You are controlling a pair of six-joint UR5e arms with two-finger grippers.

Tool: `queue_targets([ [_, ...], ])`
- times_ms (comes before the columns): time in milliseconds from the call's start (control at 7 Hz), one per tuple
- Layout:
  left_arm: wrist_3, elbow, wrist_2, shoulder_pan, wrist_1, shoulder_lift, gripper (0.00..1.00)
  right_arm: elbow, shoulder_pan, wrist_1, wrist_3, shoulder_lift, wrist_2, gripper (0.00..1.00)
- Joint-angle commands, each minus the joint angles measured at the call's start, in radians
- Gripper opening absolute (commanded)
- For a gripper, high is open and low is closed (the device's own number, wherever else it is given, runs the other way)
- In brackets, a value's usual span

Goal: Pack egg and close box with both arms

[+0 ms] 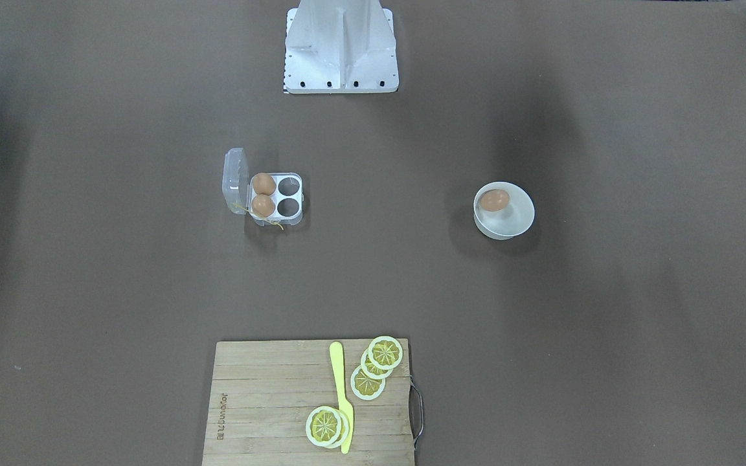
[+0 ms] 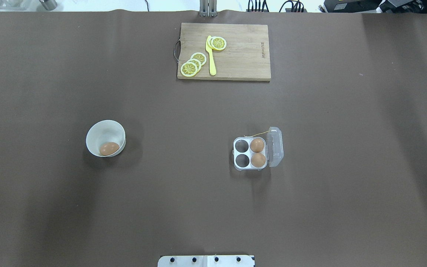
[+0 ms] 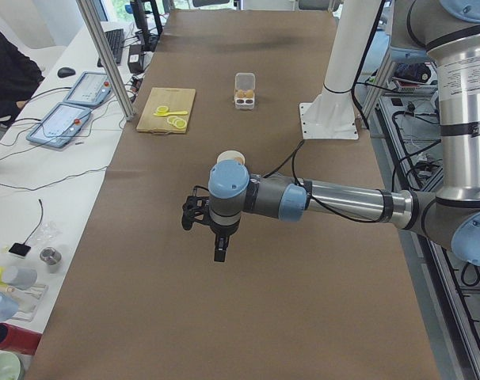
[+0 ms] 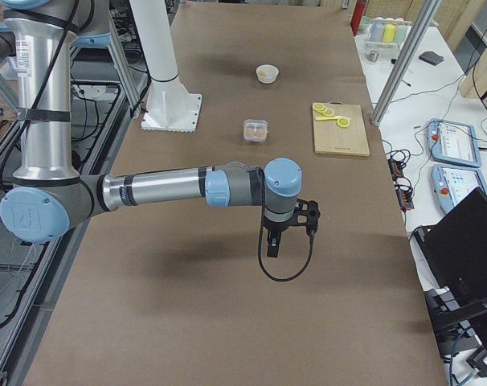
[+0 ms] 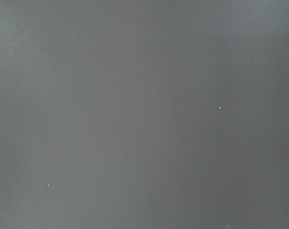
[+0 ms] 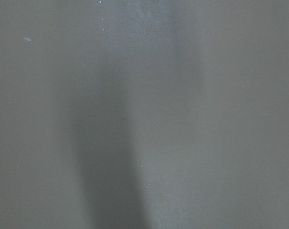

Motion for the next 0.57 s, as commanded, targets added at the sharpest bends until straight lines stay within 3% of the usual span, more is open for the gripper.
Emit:
queue_targets([
  [0,0.0,0.002,0.003,0.0,-0.001,-0.002,0.98,0.0,0.0,0.0,0.0,0.0,0.012,1.0],
  [429,0.0,0.01,0.003,0.001,0.001,-0.005,0.98,0.002,0.003,0.0,0.0,0.003,0.014,1.0],
])
